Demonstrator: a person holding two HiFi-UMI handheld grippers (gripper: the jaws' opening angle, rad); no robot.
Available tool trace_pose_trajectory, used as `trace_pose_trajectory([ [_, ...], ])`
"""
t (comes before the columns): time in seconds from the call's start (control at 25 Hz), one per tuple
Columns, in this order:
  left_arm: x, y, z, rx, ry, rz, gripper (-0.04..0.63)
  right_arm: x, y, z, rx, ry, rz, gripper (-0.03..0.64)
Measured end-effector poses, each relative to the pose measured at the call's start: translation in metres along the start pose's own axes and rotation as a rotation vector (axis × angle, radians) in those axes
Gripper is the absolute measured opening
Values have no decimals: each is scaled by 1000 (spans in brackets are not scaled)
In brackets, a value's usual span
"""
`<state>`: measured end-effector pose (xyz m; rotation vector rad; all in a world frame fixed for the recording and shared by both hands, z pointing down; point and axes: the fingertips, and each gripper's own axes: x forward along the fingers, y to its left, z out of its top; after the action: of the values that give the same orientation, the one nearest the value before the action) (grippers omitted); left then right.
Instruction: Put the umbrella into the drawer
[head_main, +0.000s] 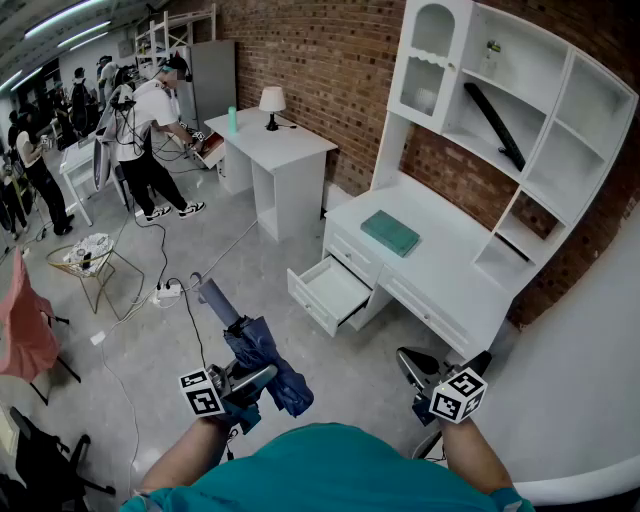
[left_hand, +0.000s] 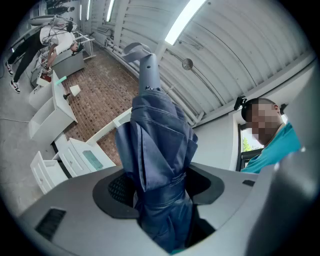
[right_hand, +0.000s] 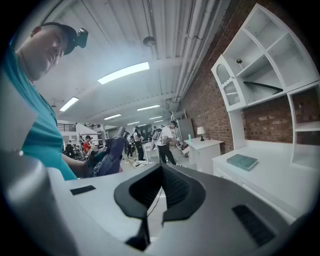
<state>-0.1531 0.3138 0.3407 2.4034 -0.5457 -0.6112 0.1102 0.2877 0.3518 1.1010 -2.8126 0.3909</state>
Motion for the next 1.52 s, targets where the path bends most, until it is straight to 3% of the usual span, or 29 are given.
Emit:
trace_pose_trajectory([
  [0.84, 12, -5, 0, -6, -2, -16, 281, -4, -3, 8, -24, 12, -6, 21],
  [1.12, 35, -10, -12, 0, 1, -6, 281, -25, -31, 12, 5, -20, -30, 21],
  [1.52, 91, -27, -47, -10, 7, -21, 281, -79, -62, 11, -31, -32, -18, 21],
])
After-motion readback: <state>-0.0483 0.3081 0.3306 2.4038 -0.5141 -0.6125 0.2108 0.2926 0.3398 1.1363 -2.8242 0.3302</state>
